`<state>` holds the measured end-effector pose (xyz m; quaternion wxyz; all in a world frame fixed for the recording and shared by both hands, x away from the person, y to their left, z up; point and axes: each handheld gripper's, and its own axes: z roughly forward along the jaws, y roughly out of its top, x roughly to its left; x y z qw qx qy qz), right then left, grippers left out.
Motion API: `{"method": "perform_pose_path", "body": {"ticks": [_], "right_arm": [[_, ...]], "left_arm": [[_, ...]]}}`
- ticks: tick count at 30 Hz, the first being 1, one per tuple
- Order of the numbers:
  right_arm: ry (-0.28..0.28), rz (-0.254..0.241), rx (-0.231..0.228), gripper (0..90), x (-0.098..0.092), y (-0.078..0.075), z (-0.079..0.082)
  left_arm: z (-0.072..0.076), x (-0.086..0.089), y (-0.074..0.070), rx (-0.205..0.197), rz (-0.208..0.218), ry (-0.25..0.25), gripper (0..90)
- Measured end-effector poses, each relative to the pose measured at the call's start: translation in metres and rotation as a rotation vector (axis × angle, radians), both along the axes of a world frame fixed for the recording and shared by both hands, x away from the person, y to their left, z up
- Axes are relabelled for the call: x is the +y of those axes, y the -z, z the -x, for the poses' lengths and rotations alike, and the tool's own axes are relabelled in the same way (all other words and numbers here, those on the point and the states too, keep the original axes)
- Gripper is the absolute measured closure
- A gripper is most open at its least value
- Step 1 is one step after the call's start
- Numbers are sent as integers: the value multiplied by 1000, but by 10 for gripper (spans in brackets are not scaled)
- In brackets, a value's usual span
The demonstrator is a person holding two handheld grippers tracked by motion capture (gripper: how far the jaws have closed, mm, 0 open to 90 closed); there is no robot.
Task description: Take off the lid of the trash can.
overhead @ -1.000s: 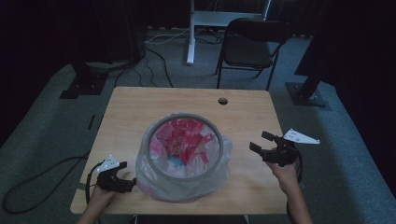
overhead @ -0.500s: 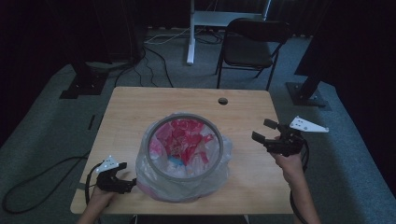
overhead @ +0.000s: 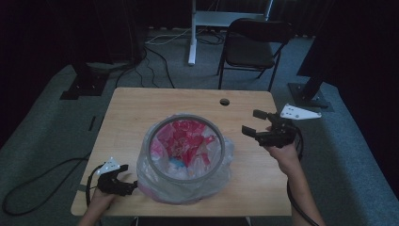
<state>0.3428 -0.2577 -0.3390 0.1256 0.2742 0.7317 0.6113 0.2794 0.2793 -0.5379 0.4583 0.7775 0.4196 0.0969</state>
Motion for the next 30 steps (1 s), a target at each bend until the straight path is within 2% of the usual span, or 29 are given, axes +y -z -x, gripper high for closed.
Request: {"method": "perform_pose_path", "body": {"ticks": [8,17,24,30], "right_arm": [[-51,4,-3,114,20,-11,-7],[-109,86,21,138,54,-15,-19],[-171,100,65,209,80,-12,-30],[-193,153,99,249,102,-13,-34]], "left_arm": [[0,-2,-1,1,-7,12,0],[0,-3,0,4,-7,20,0],[0,-2,-1,4,-3,22,0],[0,-2,-1,1,-1,20,0]]}}
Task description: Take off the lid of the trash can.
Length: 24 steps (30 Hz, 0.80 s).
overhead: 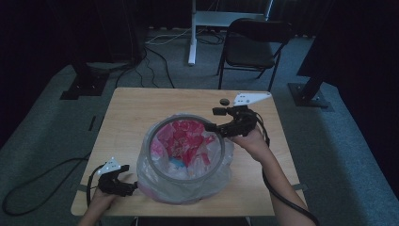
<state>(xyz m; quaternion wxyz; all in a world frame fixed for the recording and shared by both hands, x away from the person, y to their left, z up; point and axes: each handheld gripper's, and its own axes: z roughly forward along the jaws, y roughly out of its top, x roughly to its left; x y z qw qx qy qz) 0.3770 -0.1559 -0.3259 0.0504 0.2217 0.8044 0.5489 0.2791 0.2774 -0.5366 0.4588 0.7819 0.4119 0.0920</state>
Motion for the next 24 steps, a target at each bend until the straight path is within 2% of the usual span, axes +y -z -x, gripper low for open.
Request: {"method": "perform_pose_path", "body": {"ticks": [4,9,12,14,16,17,24], "right_arm": [[14,36,22,320,9,-2,-3],[-11,93,22,412,17,-2,-4],[3,109,16,502,18,-3,-4],[7,112,21,526,19,-3,-5],[0,125,34,588,20,-3,-5],[19,140,40,602,21,-3,-5],[36,218,88,667,26,-3,-7]], "left_arm": [[0,0,-1,-3,0,0,0],[0,0,-1,-5,0,1,0],[0,0,-1,-4,-3,1,0],[0,0,-1,-4,-4,1,0],[0,0,-1,-6,-2,2,0],[0,0,-1,-6,-3,1,0],[0,-1,-2,-5,-4,2,0]]}}
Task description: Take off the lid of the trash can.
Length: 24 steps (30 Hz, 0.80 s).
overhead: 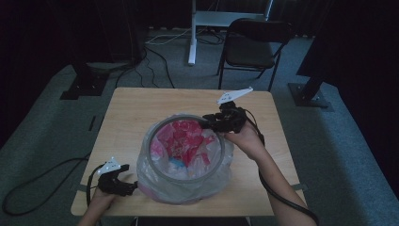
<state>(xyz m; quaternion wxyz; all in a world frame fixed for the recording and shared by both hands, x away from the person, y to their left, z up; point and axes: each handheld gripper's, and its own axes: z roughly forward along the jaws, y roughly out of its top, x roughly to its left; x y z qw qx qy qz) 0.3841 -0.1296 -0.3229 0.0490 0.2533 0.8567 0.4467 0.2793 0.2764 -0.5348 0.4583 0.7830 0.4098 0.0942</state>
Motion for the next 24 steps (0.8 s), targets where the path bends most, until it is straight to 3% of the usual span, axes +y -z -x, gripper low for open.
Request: {"method": "perform_pose_path", "body": {"ticks": [5,13,24], "right_arm": [[2,26,44,748,3,0,-1],[11,41,34,787,5,-3,2],[37,3,17,789,1,-17,4]], "left_arm": [[0,0,0,1,0,0,0],[-1,0,-1,-3,-3,-2,0],[-1,1,-1,-5,-10,-2,0]]}}
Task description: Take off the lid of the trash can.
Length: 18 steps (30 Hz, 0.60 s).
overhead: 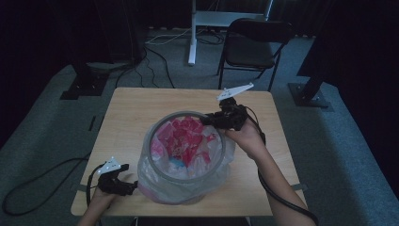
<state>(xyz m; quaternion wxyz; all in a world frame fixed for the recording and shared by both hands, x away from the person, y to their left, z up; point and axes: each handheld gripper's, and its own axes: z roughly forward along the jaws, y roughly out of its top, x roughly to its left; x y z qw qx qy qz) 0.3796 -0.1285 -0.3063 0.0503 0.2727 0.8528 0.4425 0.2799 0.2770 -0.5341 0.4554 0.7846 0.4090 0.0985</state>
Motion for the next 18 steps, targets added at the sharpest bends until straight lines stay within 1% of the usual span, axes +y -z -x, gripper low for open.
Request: {"method": "perform_pose_path", "body": {"ticks": [3,5,6,9,11,13,14,16,17,18], "right_arm": [[5,-32,-1,794,-4,-6,0],[6,-43,0,794,-6,-9,0],[7,-52,6,794,-7,-10,0],[4,-54,5,788,-8,-10,0],[19,-68,0,776,-11,-10,1],[16,-67,6,777,-13,-10,0],[19,-46,18,746,-15,-9,0],[27,-36,23,745,-16,-7,-1],[27,-33,31,713,-17,-6,-2],[33,-33,34,701,-18,-4,-2]], "left_arm": [[0,0,0,0,2,-2,0],[0,0,0,0,1,-3,0],[0,0,0,0,2,-3,0],[0,0,0,-1,0,-3,0],[0,0,0,-1,-4,-5,0],[0,0,0,0,-1,-4,0],[0,0,0,-1,-5,-4,0],[0,0,0,0,-5,-2,0],[0,0,0,1,-5,-2,0],[0,-1,0,1,-4,-3,0]]}}
